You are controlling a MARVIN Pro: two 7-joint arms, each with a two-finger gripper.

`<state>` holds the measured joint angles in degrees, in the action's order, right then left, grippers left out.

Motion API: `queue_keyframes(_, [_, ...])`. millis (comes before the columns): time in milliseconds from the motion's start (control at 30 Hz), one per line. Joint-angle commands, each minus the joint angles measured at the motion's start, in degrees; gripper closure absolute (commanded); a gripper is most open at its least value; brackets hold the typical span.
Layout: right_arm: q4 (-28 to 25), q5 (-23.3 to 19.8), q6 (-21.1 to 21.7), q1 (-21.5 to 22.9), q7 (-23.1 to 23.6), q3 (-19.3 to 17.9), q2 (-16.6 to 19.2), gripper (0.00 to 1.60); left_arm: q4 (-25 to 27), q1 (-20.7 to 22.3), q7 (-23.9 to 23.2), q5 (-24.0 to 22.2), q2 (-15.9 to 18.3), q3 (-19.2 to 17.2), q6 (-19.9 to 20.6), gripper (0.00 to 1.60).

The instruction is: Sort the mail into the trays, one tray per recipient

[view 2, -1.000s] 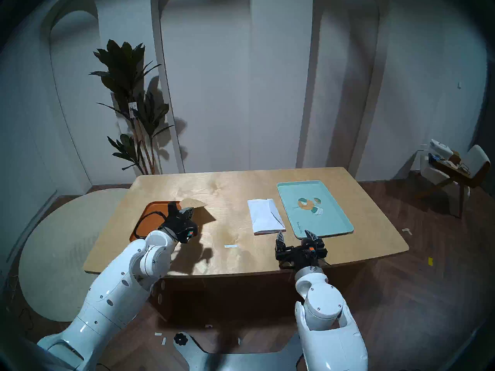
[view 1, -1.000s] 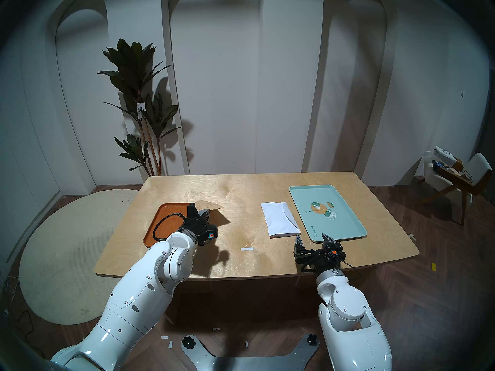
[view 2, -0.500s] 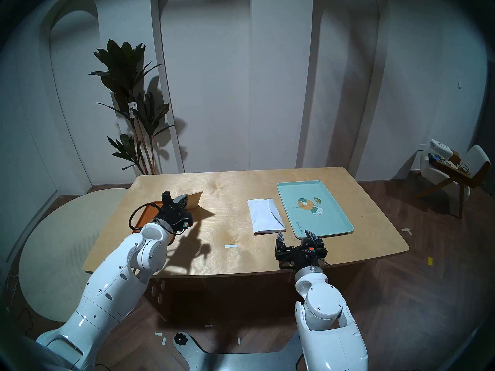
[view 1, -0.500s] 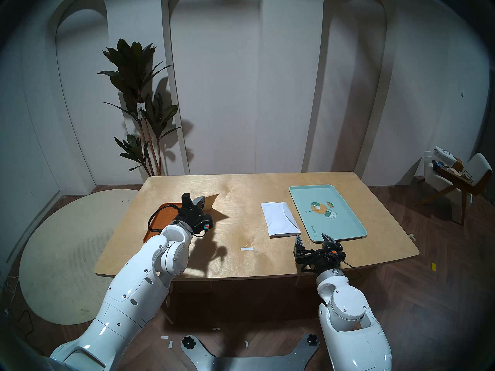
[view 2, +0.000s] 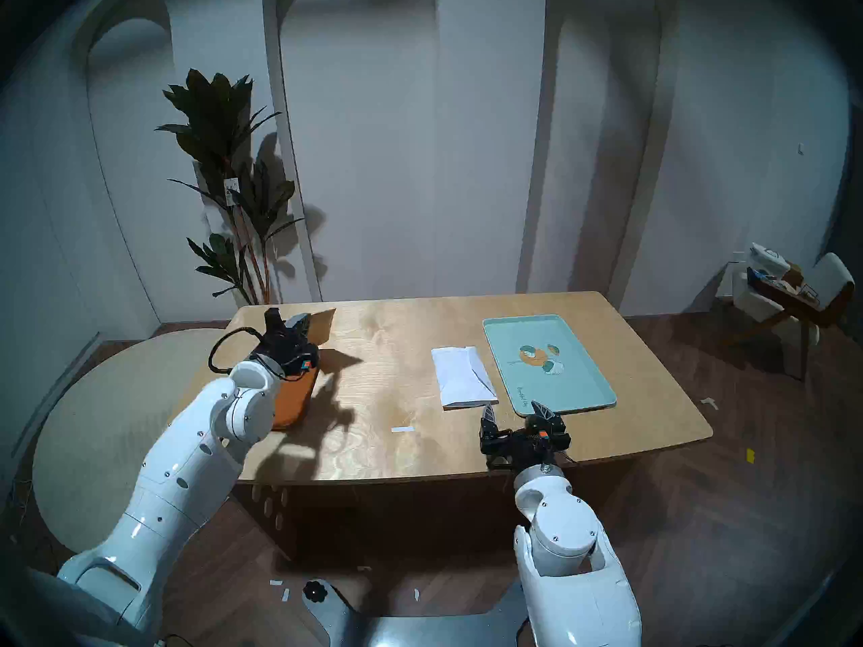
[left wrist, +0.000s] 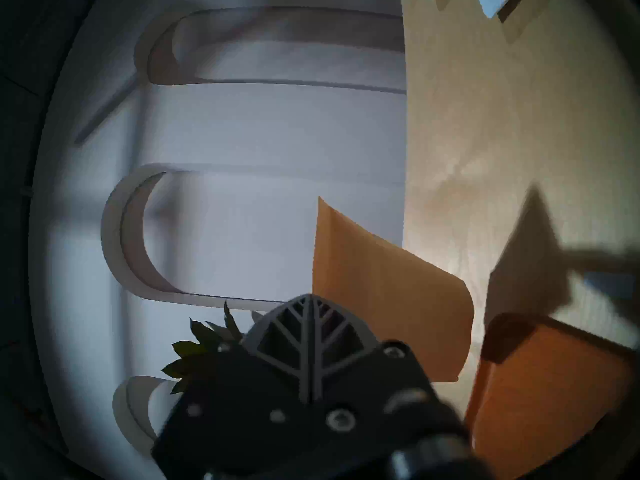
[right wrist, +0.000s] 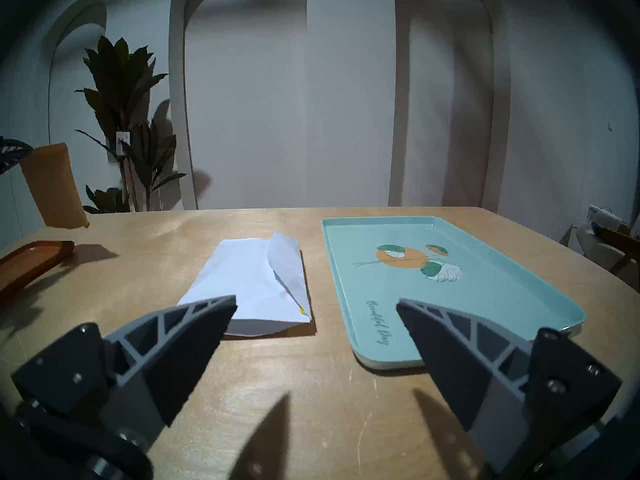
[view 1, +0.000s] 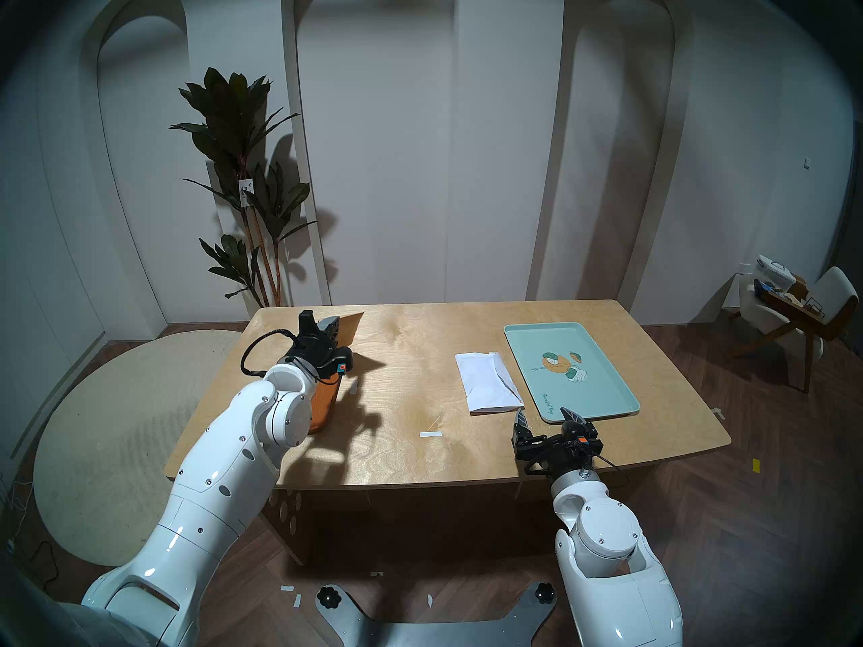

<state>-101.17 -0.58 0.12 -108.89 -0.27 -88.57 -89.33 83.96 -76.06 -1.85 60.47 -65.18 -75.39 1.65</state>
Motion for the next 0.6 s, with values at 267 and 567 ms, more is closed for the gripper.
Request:
queue_keyframes(267, [-1.49,0.07,-0.15,0.14,-0.13,0.00,-0.07,0.00,3.90,-0.34,1.51,-1.01,2.31,-3.38,-1.95,1.60])
queue_keyframes(567, [-1.52,0.07,-0.13,0.13,-0.14,0.01,-0.07,0.00,7.79,-5.29,1.46,-2.29,3.37,-5.82,-0.99,1.60])
